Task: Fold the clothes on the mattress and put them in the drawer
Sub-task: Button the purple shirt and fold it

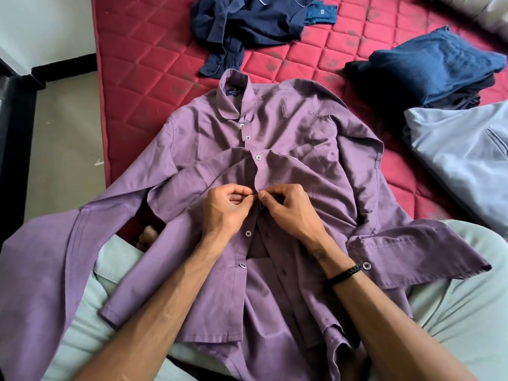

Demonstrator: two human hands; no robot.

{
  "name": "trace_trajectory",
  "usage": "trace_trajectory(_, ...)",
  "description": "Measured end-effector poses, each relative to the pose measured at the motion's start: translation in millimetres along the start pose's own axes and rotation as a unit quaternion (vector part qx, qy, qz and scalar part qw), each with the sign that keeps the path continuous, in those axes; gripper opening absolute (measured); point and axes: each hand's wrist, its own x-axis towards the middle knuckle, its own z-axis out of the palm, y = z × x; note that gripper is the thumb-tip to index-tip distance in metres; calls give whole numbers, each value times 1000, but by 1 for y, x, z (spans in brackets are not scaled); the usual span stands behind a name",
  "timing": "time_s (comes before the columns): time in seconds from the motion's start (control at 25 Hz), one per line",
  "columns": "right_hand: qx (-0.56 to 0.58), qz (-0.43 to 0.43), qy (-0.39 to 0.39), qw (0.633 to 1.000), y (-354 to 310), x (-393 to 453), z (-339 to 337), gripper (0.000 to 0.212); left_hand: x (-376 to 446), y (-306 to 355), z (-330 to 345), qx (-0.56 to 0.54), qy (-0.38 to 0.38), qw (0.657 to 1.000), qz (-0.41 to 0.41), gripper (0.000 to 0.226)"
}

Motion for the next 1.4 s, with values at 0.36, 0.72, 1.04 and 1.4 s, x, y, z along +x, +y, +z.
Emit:
trace_trajectory(0.36,74,33,57,995,3,-3,10,10,-8,14,-2,-17,-13,1000,8,14)
trace_trajectory(0.72,118,44,-1,992,1,-2,7,29,-4,12,-2,-38,2,999,17,14)
trace_trajectory(1.04,19,26,33,999,1,1,9,14,-1,6,-1,-31,-24,997,65,24)
trace_trajectory(1.4,75,59,-59,994,-4,6,-3,22,-5,18,-3,146,0,961,233,17)
